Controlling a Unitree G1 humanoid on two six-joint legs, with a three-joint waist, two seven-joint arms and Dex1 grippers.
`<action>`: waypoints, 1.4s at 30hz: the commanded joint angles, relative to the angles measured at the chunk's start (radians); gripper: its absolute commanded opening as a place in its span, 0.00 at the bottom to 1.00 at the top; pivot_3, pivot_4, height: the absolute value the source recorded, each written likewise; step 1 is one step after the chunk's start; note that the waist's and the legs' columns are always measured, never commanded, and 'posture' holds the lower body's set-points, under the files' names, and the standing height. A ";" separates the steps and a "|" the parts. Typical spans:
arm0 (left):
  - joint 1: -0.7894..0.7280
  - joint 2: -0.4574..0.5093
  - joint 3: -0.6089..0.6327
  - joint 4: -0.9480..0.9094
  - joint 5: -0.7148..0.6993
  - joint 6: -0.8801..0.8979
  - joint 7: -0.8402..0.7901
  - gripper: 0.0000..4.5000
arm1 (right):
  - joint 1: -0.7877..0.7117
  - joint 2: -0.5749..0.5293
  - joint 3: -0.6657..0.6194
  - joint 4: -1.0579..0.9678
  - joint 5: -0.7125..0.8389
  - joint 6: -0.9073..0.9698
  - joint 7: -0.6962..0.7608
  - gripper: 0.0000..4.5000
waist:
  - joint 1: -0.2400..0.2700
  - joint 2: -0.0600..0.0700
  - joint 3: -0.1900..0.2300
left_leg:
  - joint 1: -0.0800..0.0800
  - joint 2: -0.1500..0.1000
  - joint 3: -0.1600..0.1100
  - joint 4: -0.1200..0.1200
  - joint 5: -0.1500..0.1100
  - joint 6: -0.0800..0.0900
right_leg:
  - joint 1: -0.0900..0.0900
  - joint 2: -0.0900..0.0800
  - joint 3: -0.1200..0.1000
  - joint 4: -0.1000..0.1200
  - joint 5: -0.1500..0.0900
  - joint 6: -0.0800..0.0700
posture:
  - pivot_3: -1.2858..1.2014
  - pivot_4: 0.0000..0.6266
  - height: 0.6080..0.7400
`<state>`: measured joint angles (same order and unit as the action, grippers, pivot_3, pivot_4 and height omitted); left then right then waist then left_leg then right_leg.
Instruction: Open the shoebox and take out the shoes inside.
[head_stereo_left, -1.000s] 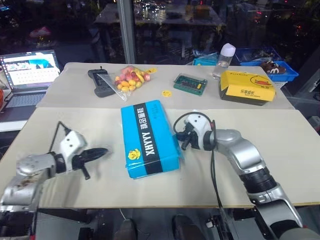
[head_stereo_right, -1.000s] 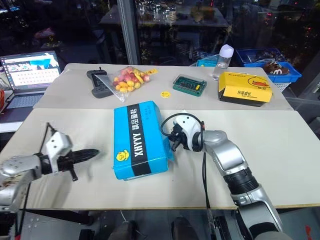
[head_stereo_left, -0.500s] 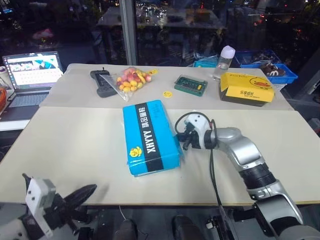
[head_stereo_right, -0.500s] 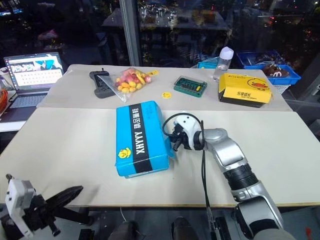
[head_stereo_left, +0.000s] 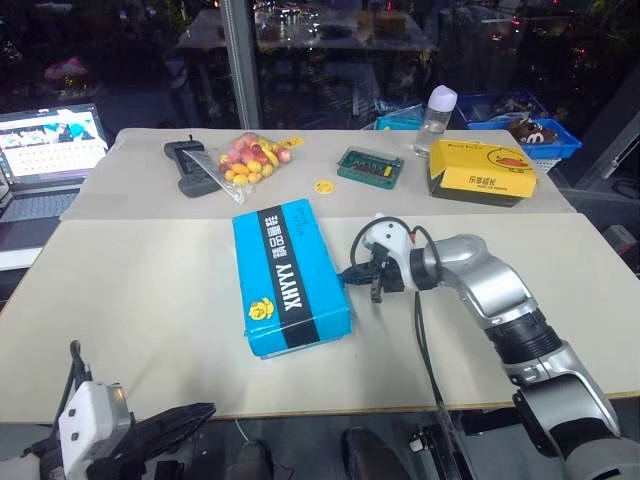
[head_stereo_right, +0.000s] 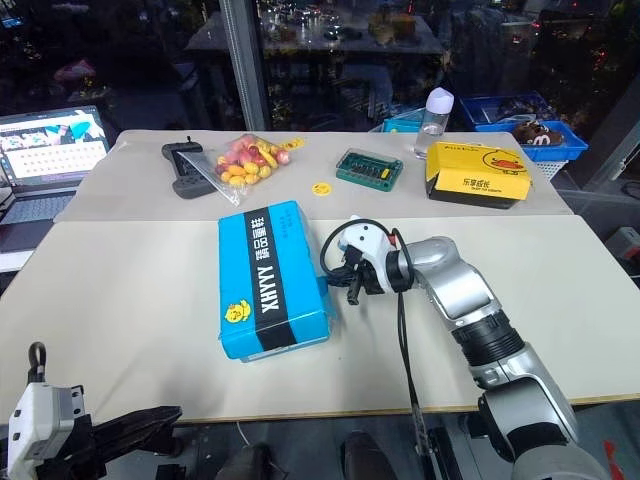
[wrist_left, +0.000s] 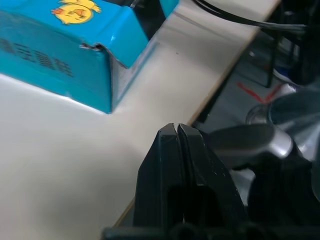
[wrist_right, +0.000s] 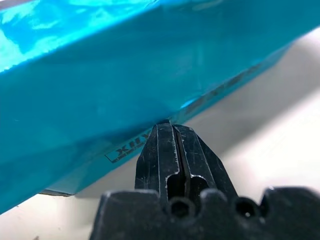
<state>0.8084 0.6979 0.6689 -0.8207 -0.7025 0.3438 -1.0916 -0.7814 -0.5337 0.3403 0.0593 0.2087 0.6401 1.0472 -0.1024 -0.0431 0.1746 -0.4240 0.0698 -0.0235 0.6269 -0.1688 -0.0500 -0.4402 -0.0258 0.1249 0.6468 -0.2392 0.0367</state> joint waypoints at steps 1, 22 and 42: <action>-0.021 0.023 0.033 0.032 -0.014 -0.025 -0.037 0.02 | -0.036 0.003 -0.010 -0.063 0.005 -0.011 0.018 0.00 | -0.001 0.000 0.000 | 0.000 0.000 0.000 0.000 0.000 0.000 | 0.000 0.000 0.000 0.000 0.000 0.000 | 0.52 0.24 0.90; -0.125 0.041 -0.104 0.023 0.000 0.019 0.037 0.02 | -0.658 0.360 -0.017 0.285 -0.055 -0.223 -0.069 0.00 | -0.043 0.004 0.003 | 0.002 0.002 -0.001 -0.001 0.000 0.000 | -0.001 0.002 -0.001 0.004 0.002 -0.001 | 0.52 0.24 0.90; 0.072 0.022 0.264 0.099 -0.113 0.117 0.084 0.02 | -0.610 0.481 -0.049 0.471 -0.110 -0.314 -0.080 0.00 | -0.029 -0.007 0.002 | -0.005 0.008 -0.003 -0.001 -0.003 -0.003 | -0.015 0.007 -0.006 0.020 -0.006 -0.004 | 0.52 0.24 0.90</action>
<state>0.9046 0.6966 0.8459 -0.7472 -0.7917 0.4633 -1.0077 -1.3970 -0.0370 0.3074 0.5898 0.0969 0.3079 0.9598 -0.1310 -0.0501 0.1761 -0.4284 0.0775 -0.0263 0.6255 -0.1721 -0.0530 -0.4554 -0.0187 0.1192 0.6671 -0.2454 0.0323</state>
